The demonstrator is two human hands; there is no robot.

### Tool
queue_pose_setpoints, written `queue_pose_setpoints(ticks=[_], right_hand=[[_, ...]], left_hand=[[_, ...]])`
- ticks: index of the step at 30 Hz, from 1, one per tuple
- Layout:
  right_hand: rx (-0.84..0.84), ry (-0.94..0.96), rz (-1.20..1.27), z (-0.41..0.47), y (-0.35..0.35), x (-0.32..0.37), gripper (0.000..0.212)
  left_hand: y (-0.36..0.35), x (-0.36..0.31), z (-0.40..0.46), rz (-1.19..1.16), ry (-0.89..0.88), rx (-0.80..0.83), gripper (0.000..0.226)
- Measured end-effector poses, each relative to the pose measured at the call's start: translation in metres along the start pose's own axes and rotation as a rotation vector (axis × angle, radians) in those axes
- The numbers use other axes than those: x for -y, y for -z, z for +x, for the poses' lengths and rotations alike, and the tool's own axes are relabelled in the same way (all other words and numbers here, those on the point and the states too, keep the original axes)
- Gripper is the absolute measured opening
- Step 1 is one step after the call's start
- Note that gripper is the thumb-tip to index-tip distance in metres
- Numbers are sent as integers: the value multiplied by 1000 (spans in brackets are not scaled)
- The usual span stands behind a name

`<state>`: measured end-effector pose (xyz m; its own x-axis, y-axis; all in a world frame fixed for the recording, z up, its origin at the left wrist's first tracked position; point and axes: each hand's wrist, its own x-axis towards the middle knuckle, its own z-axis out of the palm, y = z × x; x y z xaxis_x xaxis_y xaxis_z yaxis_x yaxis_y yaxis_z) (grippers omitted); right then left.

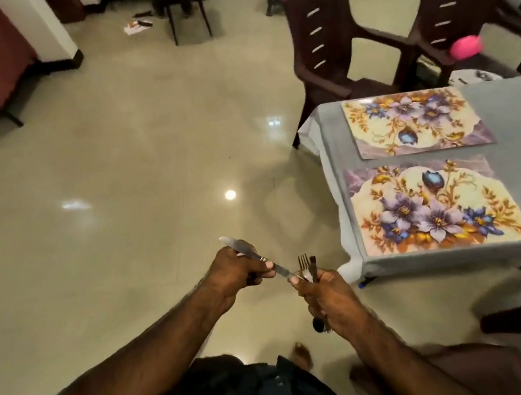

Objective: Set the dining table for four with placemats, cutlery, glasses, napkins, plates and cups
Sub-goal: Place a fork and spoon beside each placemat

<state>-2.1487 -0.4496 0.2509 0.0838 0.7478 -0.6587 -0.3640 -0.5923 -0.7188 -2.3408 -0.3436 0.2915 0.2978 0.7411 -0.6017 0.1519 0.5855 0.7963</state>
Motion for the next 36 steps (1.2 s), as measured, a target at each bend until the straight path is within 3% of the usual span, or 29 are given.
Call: queue_pose_setpoints(ticks=[6, 9, 11, 13, 19, 21, 24, 28, 36], right_hand=[[-318, 45, 146, 55, 58, 65, 18], [-477, 20, 142, 79, 93, 75, 24], [-580, 5, 90, 91, 109, 81, 12], [-699, 37, 46, 101, 122, 81, 9], [-1049, -42, -1, 124, 122, 53, 21], [-1142, -104, -28, 131, 115, 51, 18], [-1205, -190, -122, 138, 105, 53, 12], [-1246, -289, -160, 145, 112, 50, 22], [-1225, -336, -68, 152, 122, 46, 25]], left_hand=[[-45, -73, 122, 91, 24, 157, 5], [-72, -102, 192, 292, -10, 294, 14], [-96, -118, 239, 452, -71, 394, 12], [-124, -132, 283, 658, -197, 495, 3], [-198, -169, 370, 1452, -795, 940, 17], [-225, -169, 382, 1606, -915, 1081, 21], [-248, -155, 391, 1656, -940, 1176, 25], [-264, -134, 407, 1681, -860, 1226, 23], [-259, -129, 431, 1664, -733, 1213, 15]])
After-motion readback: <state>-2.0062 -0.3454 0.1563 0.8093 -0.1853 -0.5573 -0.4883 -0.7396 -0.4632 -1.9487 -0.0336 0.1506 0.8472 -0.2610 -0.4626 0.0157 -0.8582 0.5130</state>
